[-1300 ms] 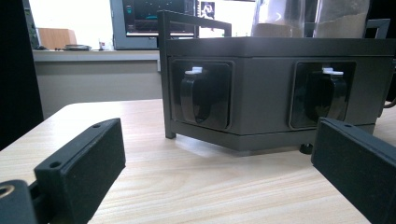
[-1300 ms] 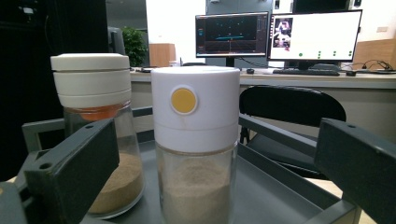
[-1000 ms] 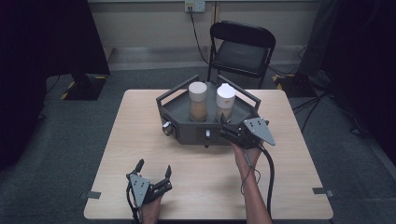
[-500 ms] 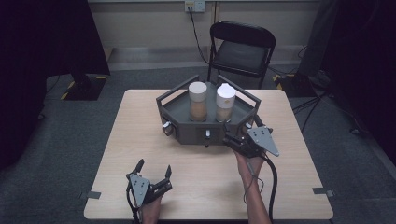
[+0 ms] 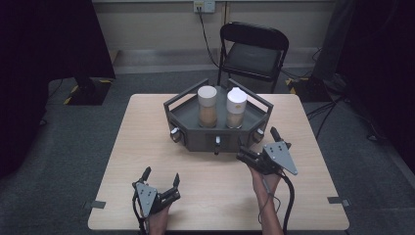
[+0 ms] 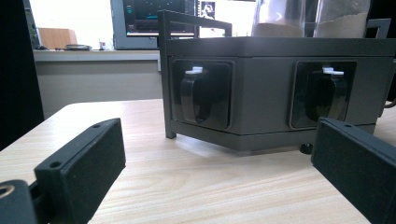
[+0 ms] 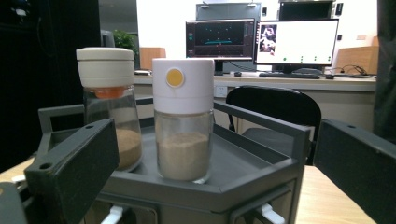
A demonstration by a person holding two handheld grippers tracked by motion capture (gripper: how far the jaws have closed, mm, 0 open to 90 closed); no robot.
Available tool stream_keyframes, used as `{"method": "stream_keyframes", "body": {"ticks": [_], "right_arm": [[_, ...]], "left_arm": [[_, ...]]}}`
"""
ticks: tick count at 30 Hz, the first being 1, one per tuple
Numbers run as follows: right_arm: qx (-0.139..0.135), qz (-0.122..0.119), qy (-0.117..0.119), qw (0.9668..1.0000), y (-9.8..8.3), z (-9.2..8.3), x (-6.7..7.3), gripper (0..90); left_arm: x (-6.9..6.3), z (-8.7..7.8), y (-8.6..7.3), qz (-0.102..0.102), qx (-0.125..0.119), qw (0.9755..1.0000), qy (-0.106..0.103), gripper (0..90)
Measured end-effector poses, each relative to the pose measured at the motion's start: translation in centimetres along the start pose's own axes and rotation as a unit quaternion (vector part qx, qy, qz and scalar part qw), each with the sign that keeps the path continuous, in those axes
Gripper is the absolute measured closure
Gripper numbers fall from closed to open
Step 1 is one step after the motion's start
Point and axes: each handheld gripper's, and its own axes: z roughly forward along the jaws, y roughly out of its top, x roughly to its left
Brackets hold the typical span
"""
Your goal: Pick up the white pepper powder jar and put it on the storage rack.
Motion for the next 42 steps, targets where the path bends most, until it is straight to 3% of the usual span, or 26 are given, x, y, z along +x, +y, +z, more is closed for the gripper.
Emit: {"method": "stream_keyframes", "body": {"ticks": [22,42], "right_arm": [[-0.005,-0.003,-0.023,0.9997,-2.0,-3.1,0.1,0.0],[-0.002,0.001,-0.026,0.9997,-4.7,-5.4,0.1,0.0]], "left_arm": [[0.0,0.0,0.0,0.000,0.000,1.0000,0.000,2.4],[0.0,0.0,0.0,0.000,0.000,1.0000,0.000,2.4]]}}
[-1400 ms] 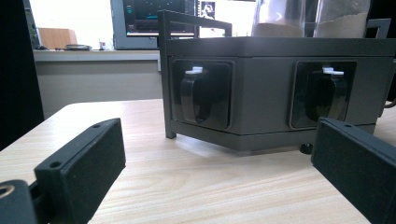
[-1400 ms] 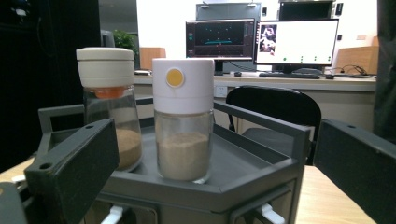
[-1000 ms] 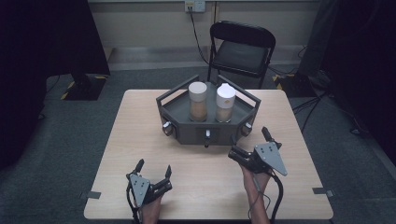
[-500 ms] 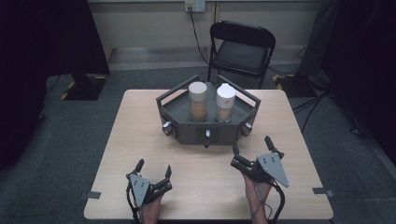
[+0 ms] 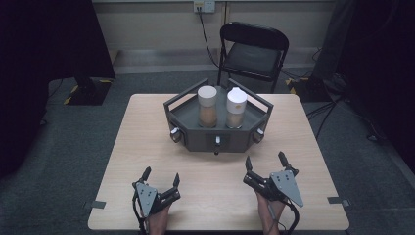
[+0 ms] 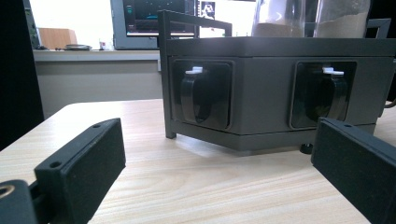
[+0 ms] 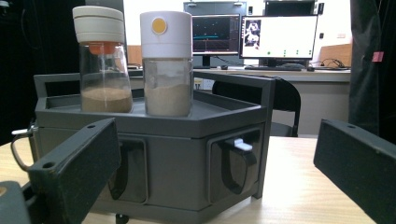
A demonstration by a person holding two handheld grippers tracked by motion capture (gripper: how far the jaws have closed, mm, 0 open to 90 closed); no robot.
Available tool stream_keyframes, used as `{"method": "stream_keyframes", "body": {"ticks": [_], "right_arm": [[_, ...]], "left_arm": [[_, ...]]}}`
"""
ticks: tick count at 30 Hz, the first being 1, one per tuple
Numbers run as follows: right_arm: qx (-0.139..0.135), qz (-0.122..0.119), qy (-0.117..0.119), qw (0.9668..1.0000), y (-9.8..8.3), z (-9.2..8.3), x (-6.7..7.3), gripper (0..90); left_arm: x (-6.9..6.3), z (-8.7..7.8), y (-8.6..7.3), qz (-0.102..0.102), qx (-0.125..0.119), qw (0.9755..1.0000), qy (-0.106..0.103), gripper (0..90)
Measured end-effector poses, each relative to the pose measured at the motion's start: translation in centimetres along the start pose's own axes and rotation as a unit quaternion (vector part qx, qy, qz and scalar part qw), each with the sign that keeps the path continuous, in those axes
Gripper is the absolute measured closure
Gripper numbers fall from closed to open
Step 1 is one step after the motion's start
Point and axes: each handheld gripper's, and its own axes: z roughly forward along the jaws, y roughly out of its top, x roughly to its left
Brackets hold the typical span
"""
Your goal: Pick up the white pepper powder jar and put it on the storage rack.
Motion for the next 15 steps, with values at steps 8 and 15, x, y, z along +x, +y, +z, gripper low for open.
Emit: {"method": "stream_keyframes", "body": {"ticks": [8,15], "right_arm": [[0.013,0.004,-0.004,0.9999,-1.0,-0.7,0.0,0.0],[0.017,0.002,-0.008,0.9998,-1.9,-1.2,0.0,0.0]], "left_arm": [[0.0,0.0,0.0,0.000,0.000,1.0000,0.000,2.4],[0.0,0.0,0.0,0.000,0.000,1.0000,0.000,2.4]]}}
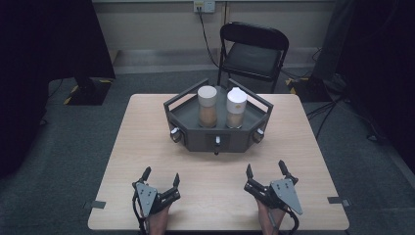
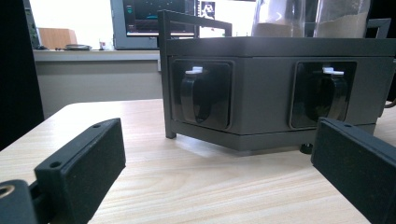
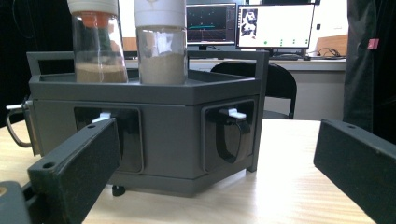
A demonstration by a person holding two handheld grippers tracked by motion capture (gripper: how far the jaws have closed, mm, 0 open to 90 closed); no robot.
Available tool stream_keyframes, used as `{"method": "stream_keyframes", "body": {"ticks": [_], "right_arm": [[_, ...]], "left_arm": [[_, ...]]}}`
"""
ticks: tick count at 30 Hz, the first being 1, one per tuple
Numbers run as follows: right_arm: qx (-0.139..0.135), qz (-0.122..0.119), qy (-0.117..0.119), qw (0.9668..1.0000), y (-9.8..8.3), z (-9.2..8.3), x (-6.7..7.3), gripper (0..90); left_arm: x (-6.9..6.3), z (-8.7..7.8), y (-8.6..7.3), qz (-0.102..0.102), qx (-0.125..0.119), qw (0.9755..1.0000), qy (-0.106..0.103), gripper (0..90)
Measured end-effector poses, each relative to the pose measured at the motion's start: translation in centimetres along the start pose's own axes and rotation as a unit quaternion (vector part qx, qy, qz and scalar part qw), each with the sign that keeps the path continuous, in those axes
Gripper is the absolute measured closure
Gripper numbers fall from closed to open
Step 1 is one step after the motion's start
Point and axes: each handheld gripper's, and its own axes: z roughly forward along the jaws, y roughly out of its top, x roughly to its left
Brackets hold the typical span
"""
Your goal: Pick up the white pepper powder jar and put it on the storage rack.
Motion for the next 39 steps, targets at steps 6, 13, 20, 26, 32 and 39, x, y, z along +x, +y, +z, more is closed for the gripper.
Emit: {"method": "stream_keyframes", "body": {"ticks": [6,13,20,26,32,39], "right_arm": [[0.002,-0.001,-0.001,1.0000,-0.6,-0.3,0.0,0.0],[0.005,0.002,-0.002,1.0000,-1.5,-0.5,0.0,0.0],[0.017,-0.001,-0.011,0.9998,-2.3,-0.4,0.3,0.0],[0.022,-0.004,-0.017,0.9996,-3.0,-0.4,0.5,0.0],[0.023,-0.008,-0.020,0.9995,-3.4,-0.4,0.6,0.0],[0.025,-0.005,-0.019,0.9995,-3.4,-0.4,0.6,0.0]], "left_arm": [[0.0,0.0,0.0,0.000,0.000,1.0000,0.000,2.4],[0.0,0.0,0.0,0.000,0.000,1.0000,0.000,2.4],[0.0,0.0,0.0,0.000,0.000,1.0000,0.000,2.4],[0.0,0.0,0.0,0.000,0.000,1.0000,0.000,2.4],[0.0,0.0,0.0,0.000,0.000,1.0000,0.000,2.4],[0.0,0.0,0.0,0.000,0.000,1.0000,0.000,2.4]]}}
